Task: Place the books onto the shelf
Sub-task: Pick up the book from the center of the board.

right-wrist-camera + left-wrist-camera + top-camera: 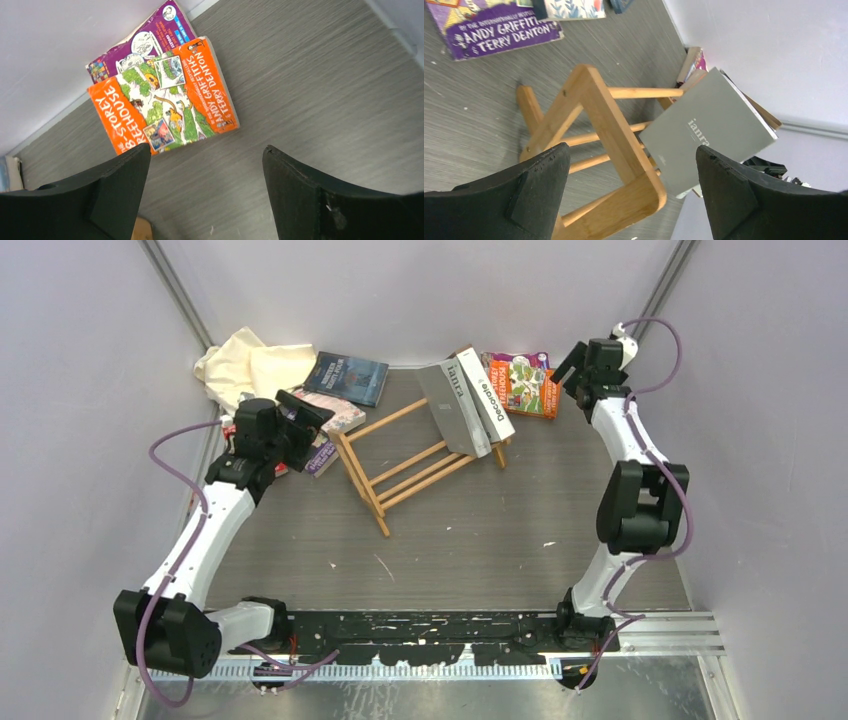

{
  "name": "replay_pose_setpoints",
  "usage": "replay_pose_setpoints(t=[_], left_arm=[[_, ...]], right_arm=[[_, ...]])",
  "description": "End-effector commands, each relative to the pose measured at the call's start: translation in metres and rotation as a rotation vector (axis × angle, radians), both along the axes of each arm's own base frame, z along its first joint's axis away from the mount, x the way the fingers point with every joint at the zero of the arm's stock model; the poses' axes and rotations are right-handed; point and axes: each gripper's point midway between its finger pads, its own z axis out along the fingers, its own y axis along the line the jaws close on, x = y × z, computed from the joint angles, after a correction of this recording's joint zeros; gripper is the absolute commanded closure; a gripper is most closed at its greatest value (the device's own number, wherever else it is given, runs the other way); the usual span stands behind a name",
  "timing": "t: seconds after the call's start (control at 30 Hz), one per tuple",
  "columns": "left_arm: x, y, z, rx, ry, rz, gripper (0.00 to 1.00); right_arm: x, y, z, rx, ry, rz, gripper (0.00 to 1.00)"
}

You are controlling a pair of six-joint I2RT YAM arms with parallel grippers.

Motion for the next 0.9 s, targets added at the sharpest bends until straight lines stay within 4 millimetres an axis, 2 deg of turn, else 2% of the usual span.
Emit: replay_pose_setpoints(t=[0.0, 0.13, 0.17, 0.33, 0.43, 0.63, 0.87], left_arm=[[-0.001, 0.020, 0.005, 0.076, -0.018, 0.043, 0.05], [-0.004, 0.027, -0.002, 0.098, -0.010, 0.057, 0.05], [-0.005, 0.029, -0.003, 0.102, -0.010, 0.063, 0.05], [-0.004, 0.034, -0.011, 0.110, -0.016, 0.084, 0.05], [-0.002, 0.038, -0.013, 0.116, -0.028, 0.098, 0.05], [0.002, 0.040, -0.026, 0.105, -0.039, 0.115, 0.05], [0.011, 0.038, -0.039, 0.081, -0.037, 0.117, 0.06]], right_arm=[[0.048, -0.003, 0.010, 0.127, -0.186, 0.013, 0.13], [0.084, -0.013, -0.014, 0.140, -0.216, 0.031, 0.13], [0.091, -0.015, -0.028, 0.127, -0.195, 0.034, 0.13], [0.117, -0.022, -0.063, 0.095, -0.156, 0.052, 0.13], [0.127, -0.025, -0.080, 0.076, -0.133, 0.071, 0.13], [0.143, -0.014, -0.100, 0.109, -0.123, 0.173, 0.12], [0.147, -0.008, -0.119, 0.195, -0.103, 0.204, 0.12]])
